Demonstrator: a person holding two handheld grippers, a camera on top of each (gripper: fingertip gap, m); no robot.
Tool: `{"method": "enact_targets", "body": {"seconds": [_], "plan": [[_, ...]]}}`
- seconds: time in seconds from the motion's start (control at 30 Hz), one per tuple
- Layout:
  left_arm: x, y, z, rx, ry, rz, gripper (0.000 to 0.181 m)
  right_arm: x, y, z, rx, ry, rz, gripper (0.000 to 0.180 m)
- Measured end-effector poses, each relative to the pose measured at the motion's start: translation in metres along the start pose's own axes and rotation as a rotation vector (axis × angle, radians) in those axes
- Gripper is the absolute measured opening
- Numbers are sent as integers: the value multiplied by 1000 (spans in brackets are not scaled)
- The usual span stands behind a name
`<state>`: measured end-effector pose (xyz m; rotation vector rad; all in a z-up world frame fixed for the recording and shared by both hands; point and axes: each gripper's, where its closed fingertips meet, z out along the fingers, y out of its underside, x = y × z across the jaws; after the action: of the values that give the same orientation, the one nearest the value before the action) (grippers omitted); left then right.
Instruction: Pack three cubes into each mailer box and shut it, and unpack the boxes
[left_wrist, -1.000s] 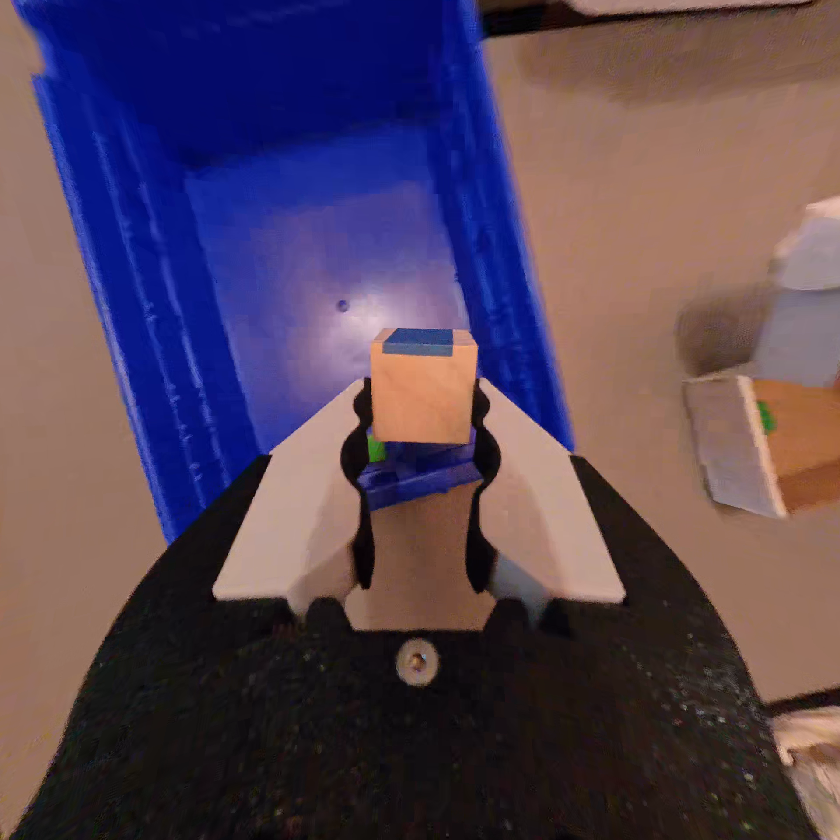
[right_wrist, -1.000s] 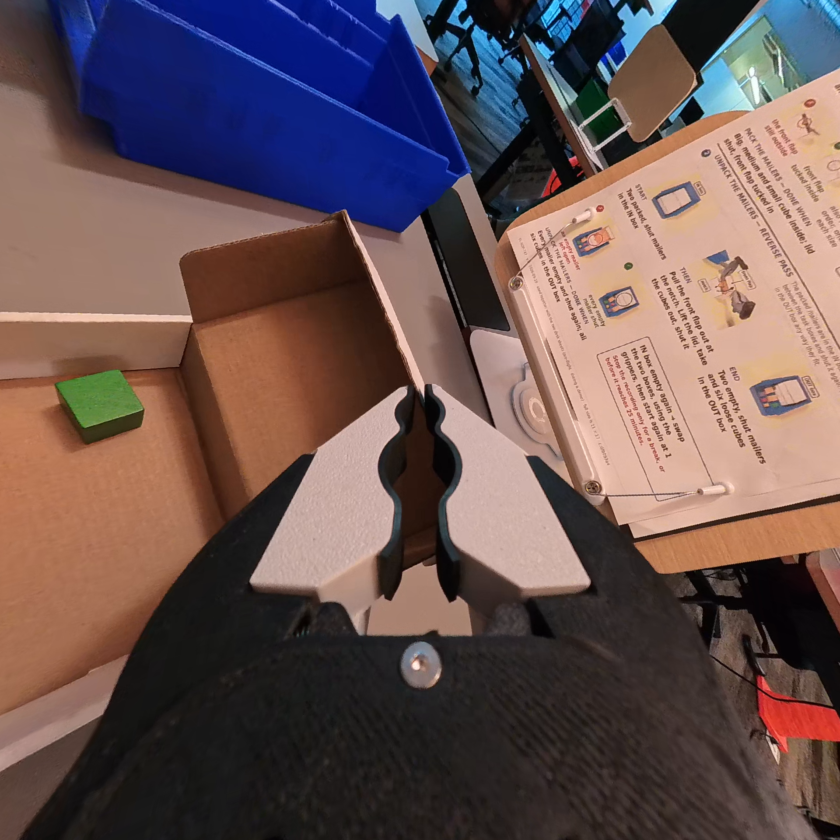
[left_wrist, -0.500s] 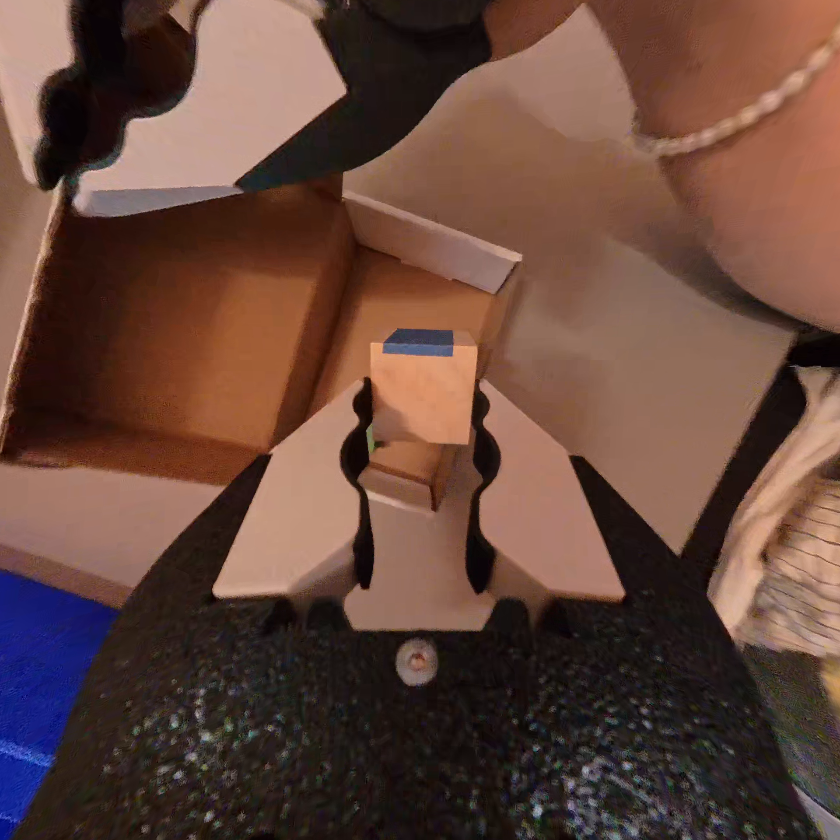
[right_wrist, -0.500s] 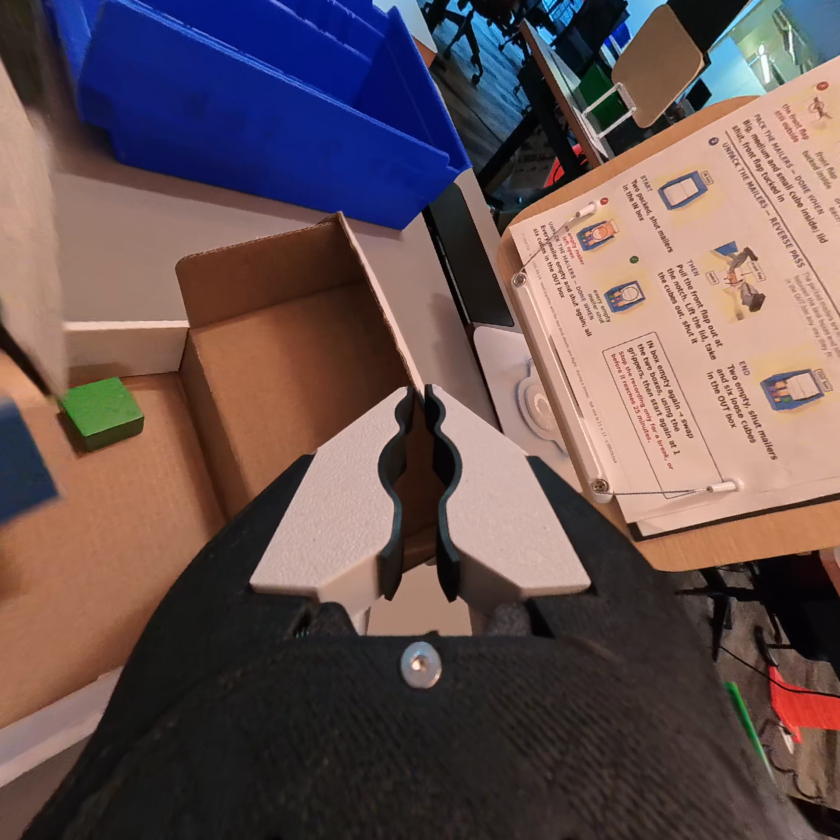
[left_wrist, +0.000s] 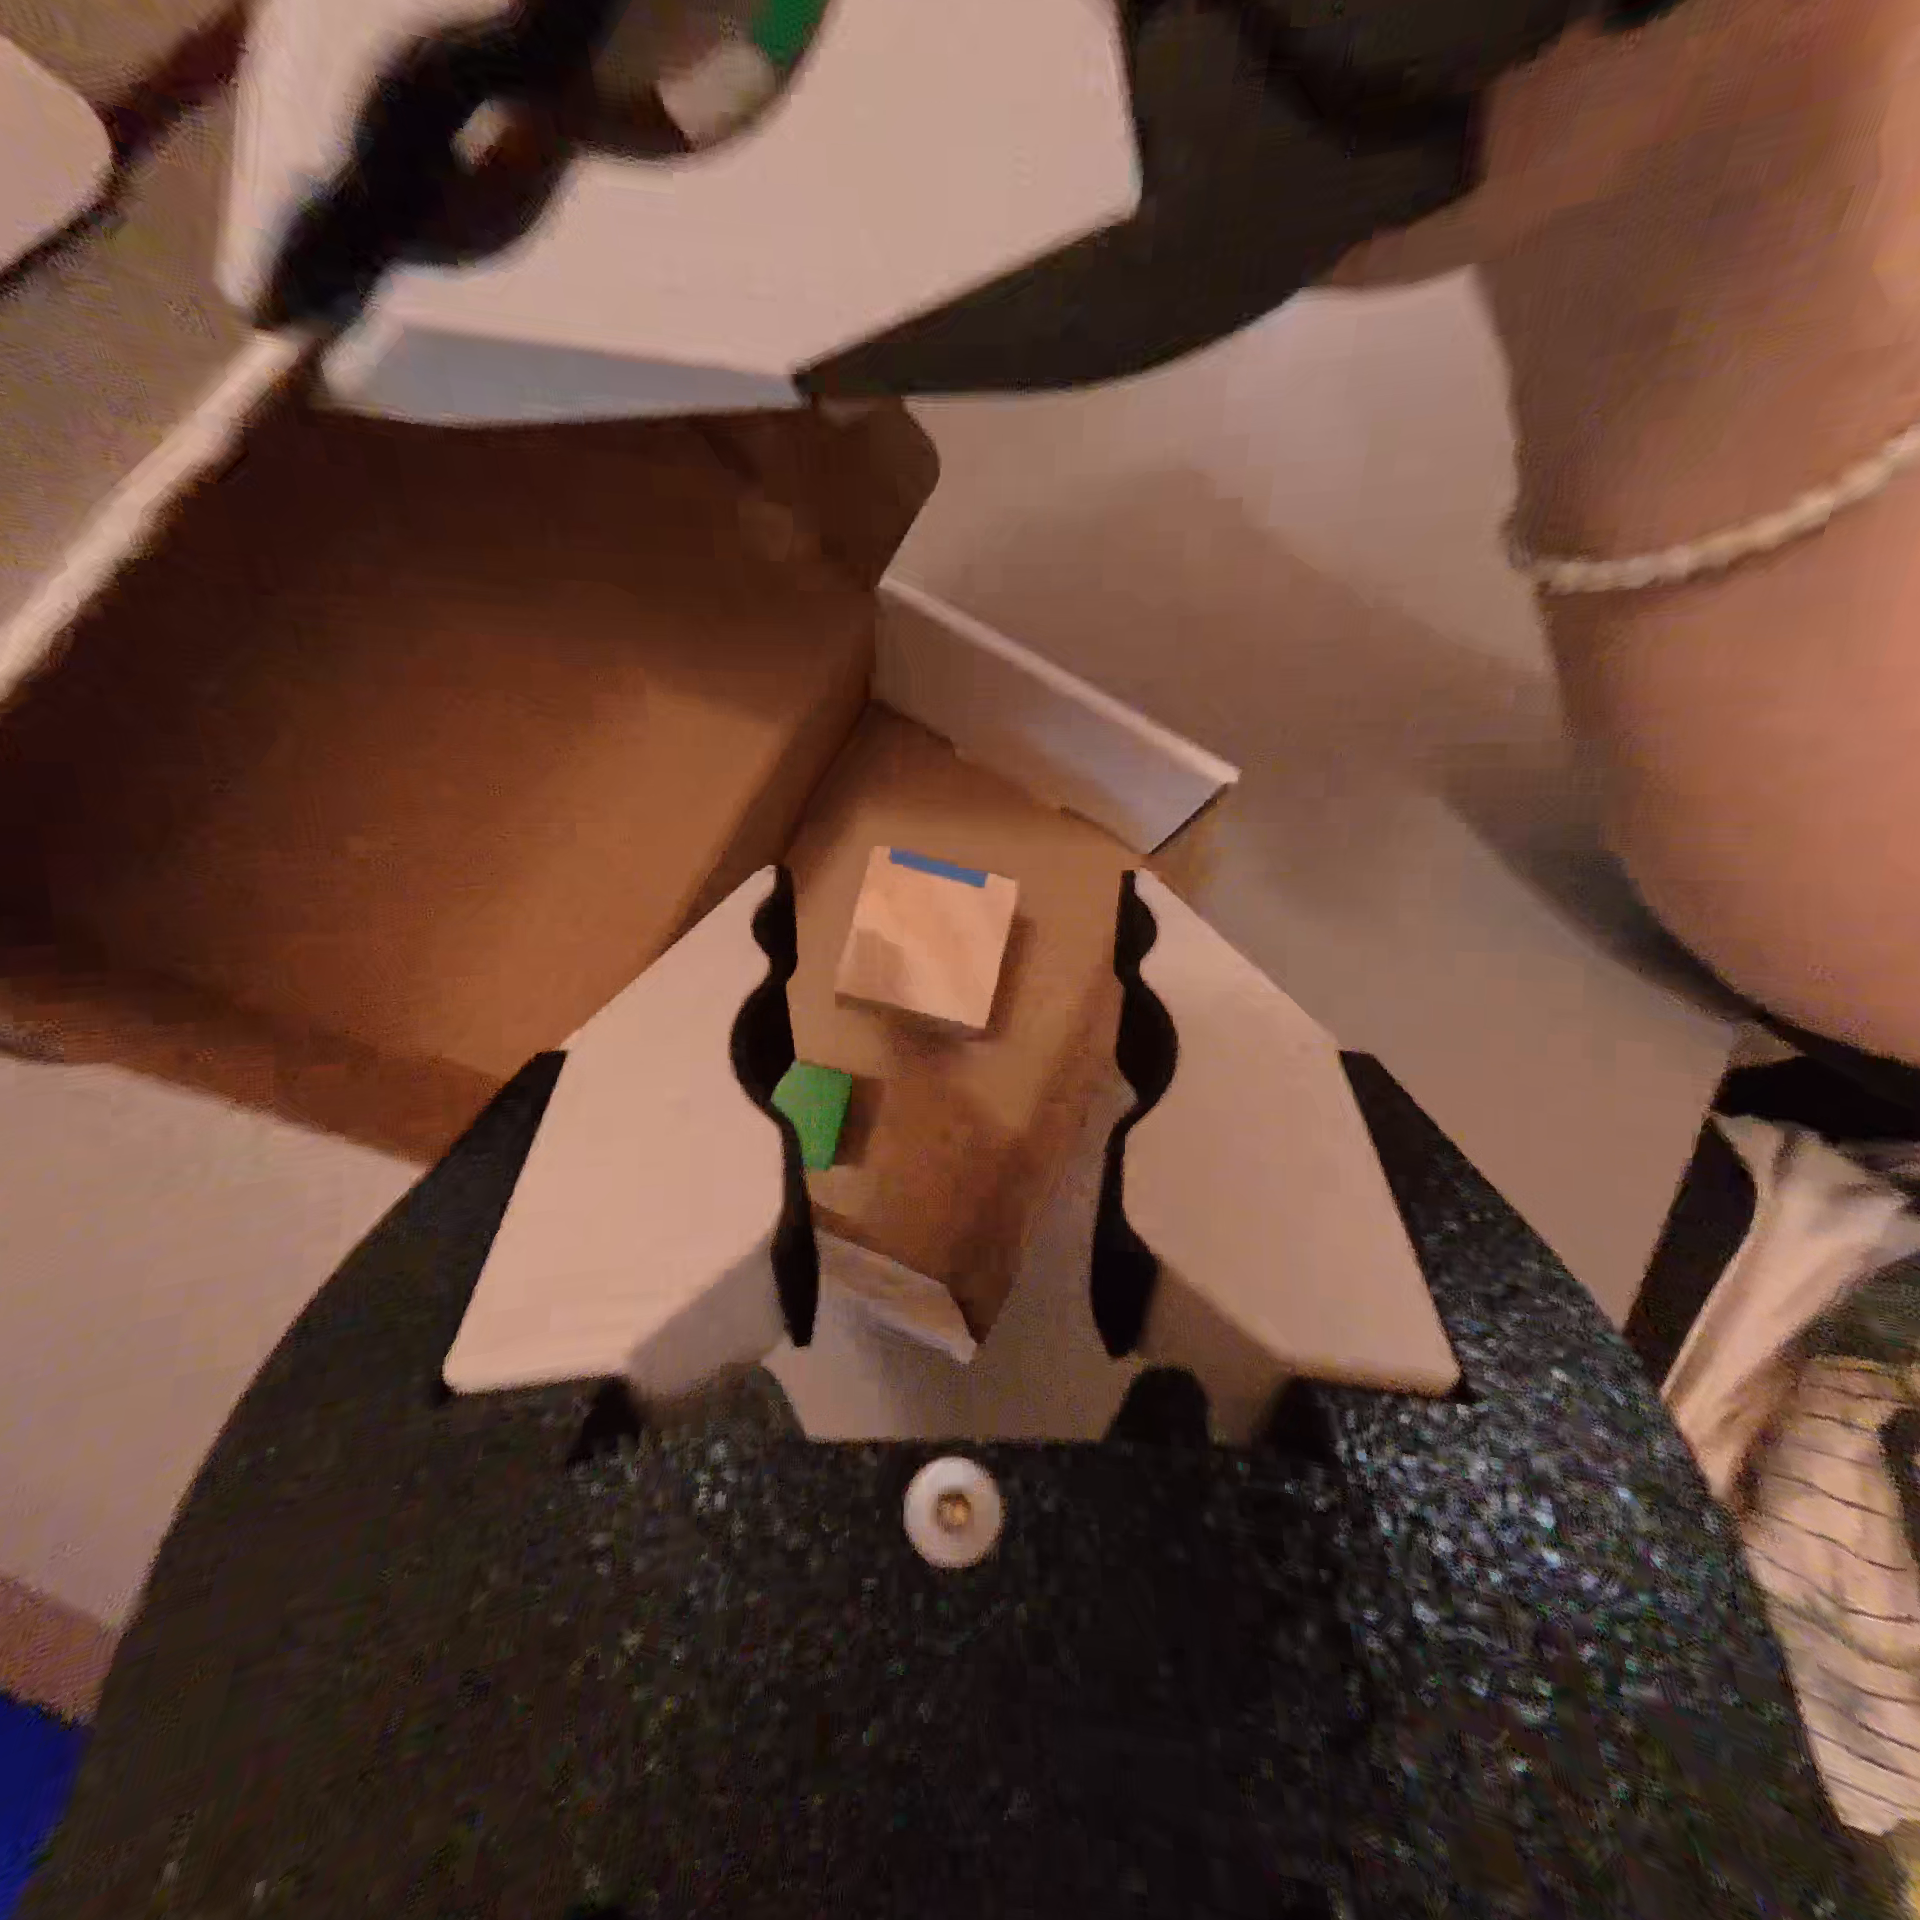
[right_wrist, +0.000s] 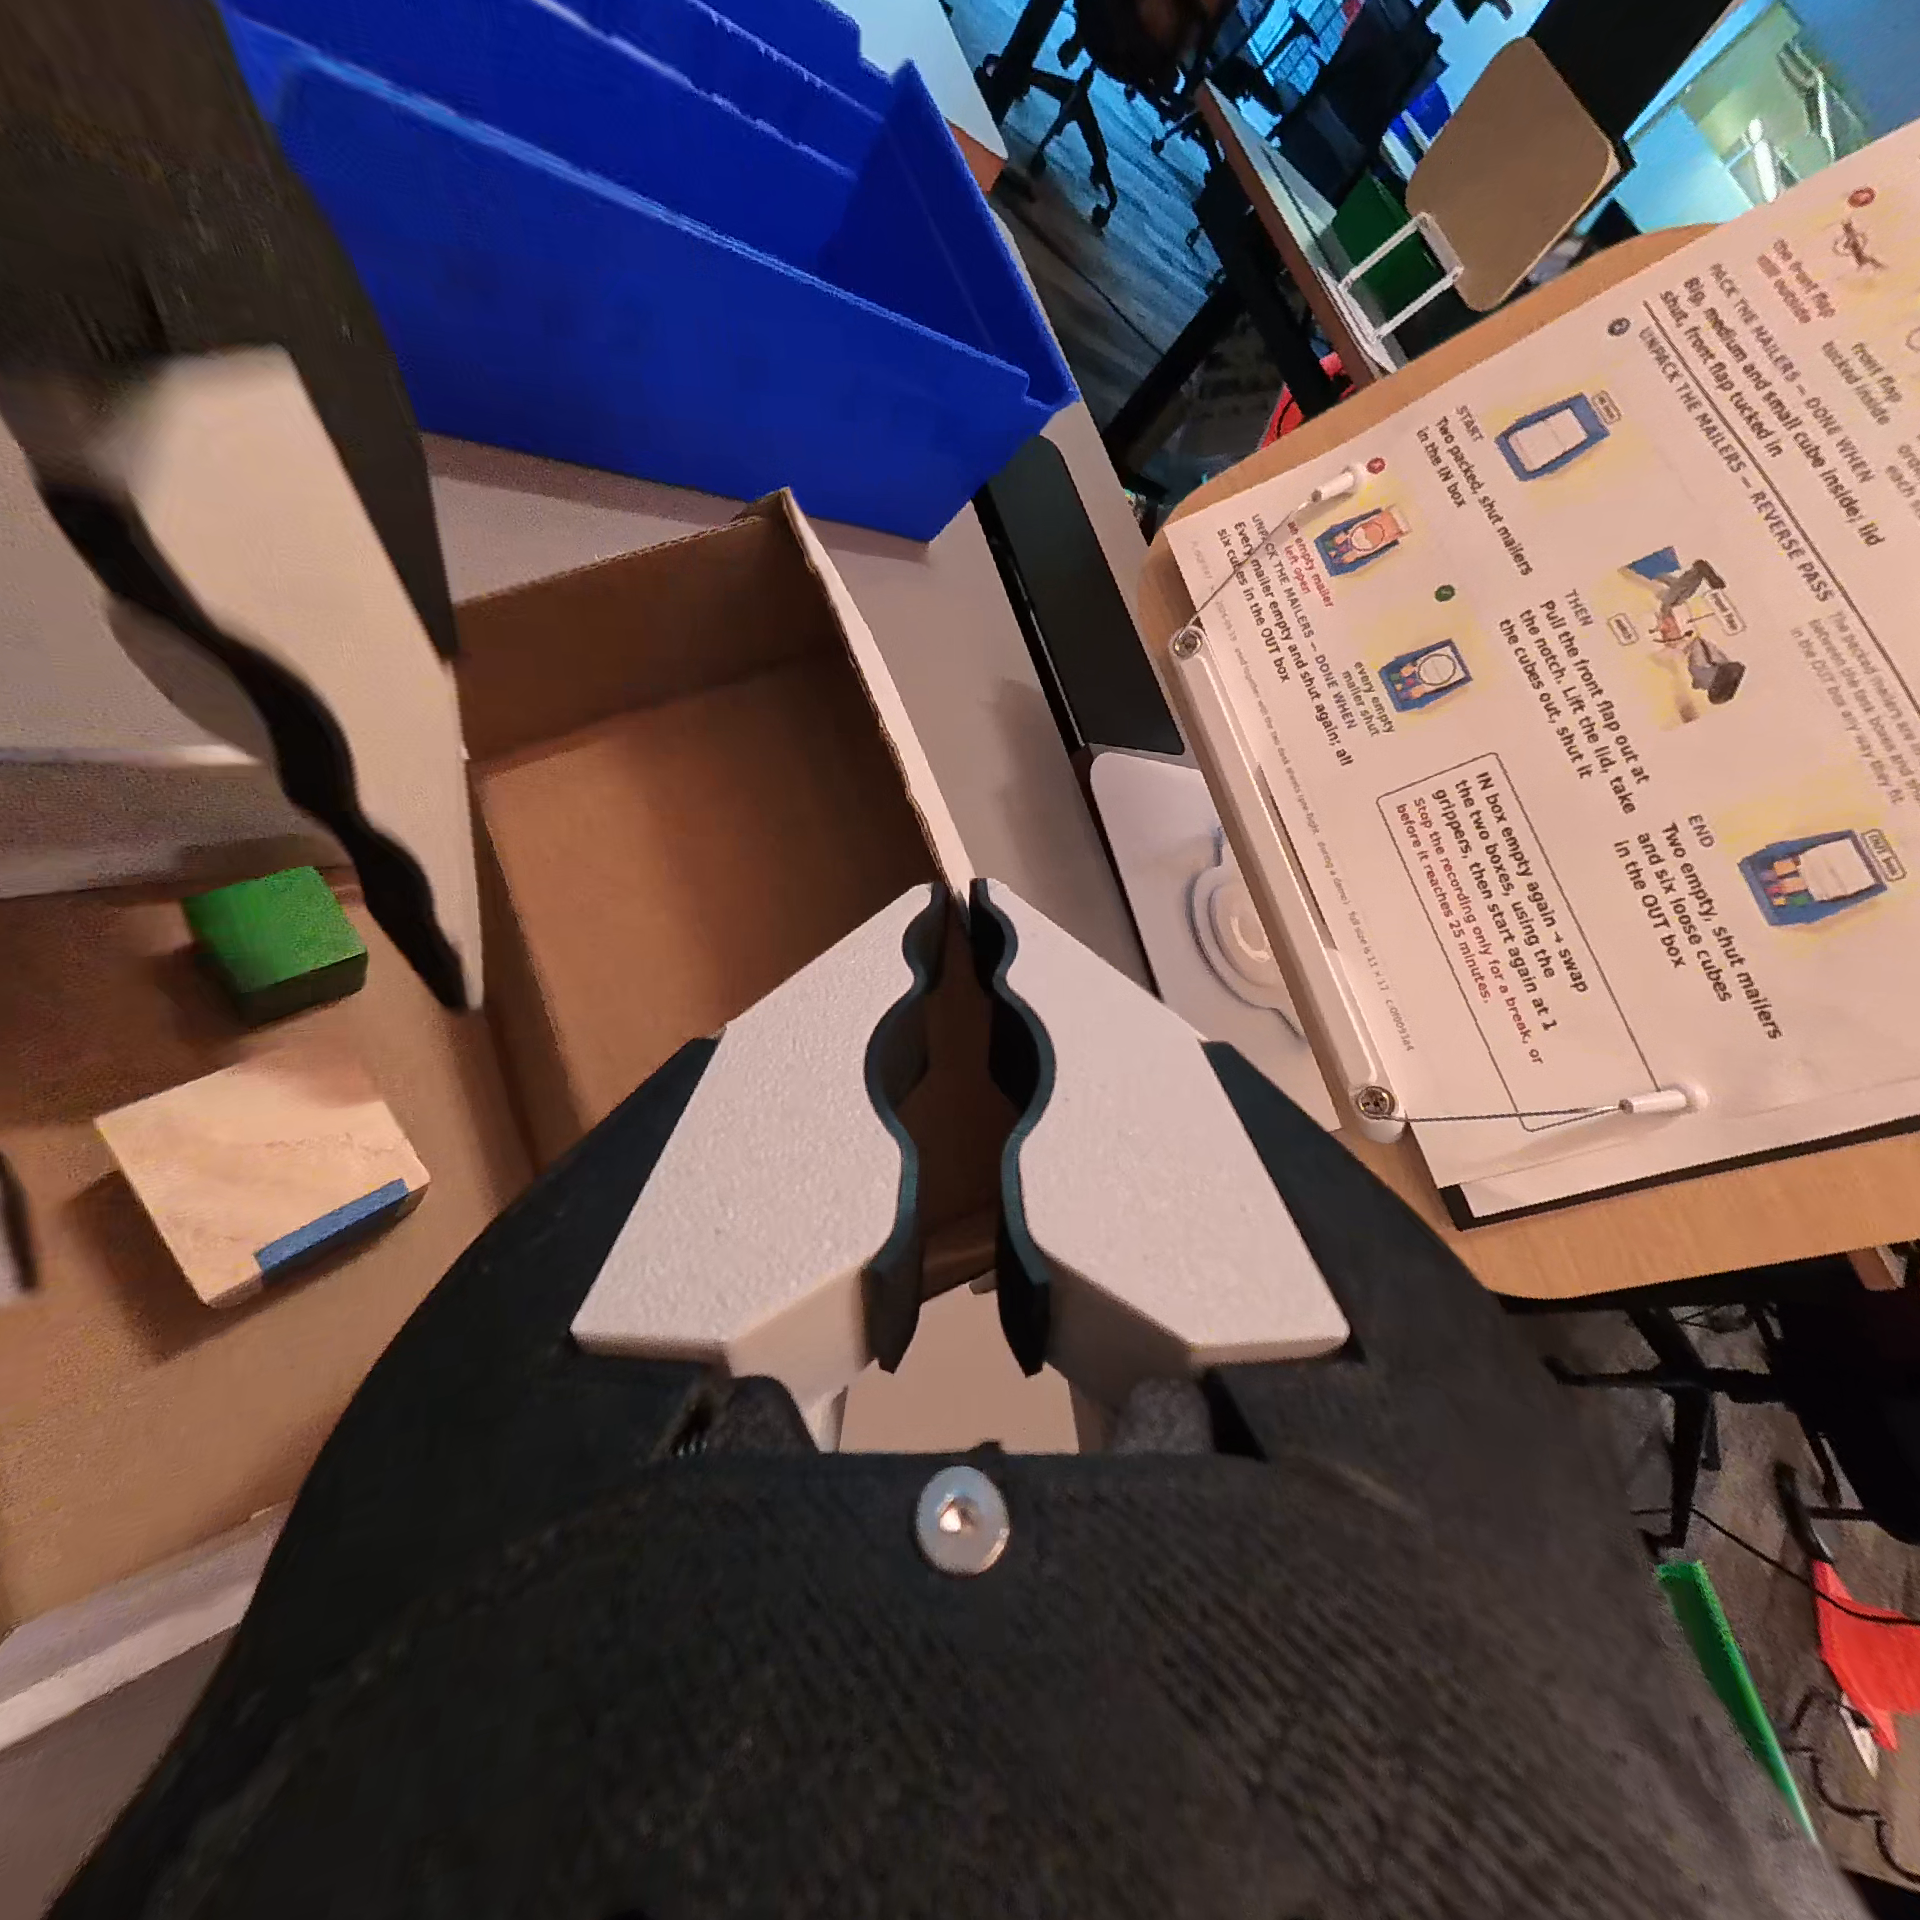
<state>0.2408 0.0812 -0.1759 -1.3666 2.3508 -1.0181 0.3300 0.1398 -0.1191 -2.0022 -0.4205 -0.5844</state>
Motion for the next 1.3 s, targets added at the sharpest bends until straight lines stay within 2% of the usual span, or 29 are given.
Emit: {"method": "enact_targets", "body": {"seconds": [0.03,0.1,0.17,0.2,0.27,0.33,0.47,0.6,0.83,0.87,0.9,1.0,1.1,1.23,1.3], "plan": [[1,-10,-21,74,8,-15,56,-1,-1,0,-1,0,-9,2],[-15,-19,-72,188,-59,-43,48,0,0,-1,-10,4,-21,2],[-58,-8,-127,223,-252,-101,37,0,0,-1,-13,5,-25,2],[-88,7,-153,195,-379,-151,35,0,0,-1,-14,5,-24,2],[-146,60,-196,29,-601,-294,40,0,0,-1,-19,6,-29,2],[-188,110,-216,-110,-687,-481,48,0,1,-2,-29,8,-38,2],[-215,162,-189,-250,-502,-787,52,0,0,-2,-51,19,-64,2],[-225,205,-181,-514,-521,-834,57,0,3,1,-70,27,-76,2],[-225,233,-163,-680,-487,-883,57,-1,0,-2,-53,18,-70,2],[-226,235,-162,-696,-480,-859,26,-1,0,-2,-54,18,-72,2],[-230,230,-162,-665,-475,-816,19,-1,1,-1,-56,19,-74,2],[-235,201,-168,-531,-478,-718,18,-1,1,-1,-59,20,-77,2],[-216,156,-177,-399,-445,-585,18,-1,1,-1,-57,18,-76,2],[-145,64,-180,-90,-321,-369,18,-1,1,-1,-64,21,-83,2],[-97,31,-170,4,-229,-261,18,-1,1,-1,-70,24,-89,2]]}}
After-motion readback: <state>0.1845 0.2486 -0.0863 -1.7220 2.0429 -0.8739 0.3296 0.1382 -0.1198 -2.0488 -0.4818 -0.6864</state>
